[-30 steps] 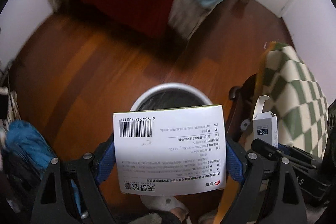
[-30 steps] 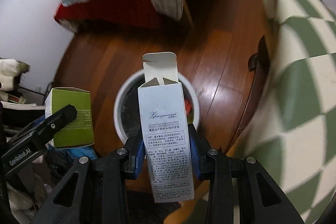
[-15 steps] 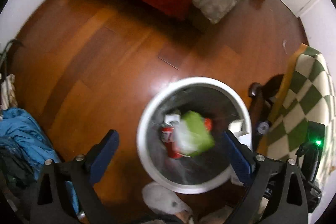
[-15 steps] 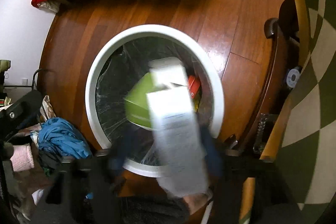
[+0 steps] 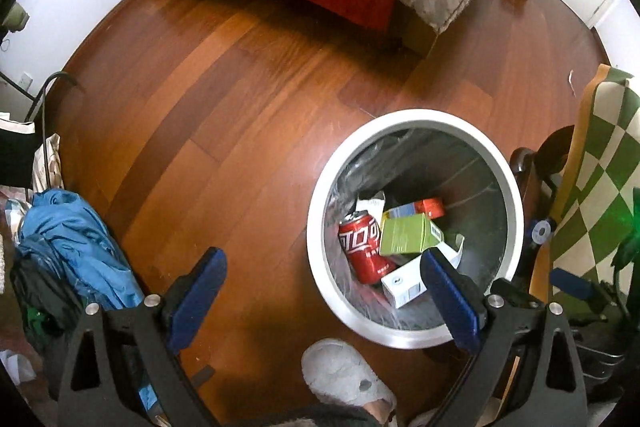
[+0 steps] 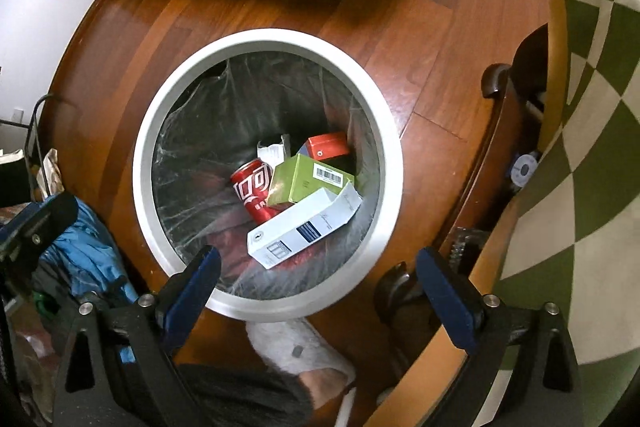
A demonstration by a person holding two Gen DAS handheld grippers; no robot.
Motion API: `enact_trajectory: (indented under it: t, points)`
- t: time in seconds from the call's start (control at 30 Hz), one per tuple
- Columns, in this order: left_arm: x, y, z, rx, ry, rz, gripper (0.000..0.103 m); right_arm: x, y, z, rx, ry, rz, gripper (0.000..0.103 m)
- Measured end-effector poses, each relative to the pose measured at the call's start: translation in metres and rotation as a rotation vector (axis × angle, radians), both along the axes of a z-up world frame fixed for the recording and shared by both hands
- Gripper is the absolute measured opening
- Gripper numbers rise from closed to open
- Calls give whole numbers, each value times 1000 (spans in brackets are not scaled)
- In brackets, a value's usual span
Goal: Collect trash
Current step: 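Move both tools back from the bin to the table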
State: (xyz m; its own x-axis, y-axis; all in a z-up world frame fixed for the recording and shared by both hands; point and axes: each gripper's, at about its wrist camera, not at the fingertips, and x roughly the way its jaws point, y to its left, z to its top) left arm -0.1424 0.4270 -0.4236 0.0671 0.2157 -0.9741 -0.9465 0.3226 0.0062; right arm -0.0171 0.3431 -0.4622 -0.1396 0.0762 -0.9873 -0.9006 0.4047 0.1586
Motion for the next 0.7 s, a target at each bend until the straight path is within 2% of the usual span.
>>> enact_trajectory:
  t: [0.33, 0.7]
  points:
    - [-4, -23, 27, 35, -21, -9, 99, -8, -14, 41, 42, -53, 11, 99]
    - [-14, -53, 83, 112, -52, -21, 99, -18, -42, 107, 126, -88, 16, 99]
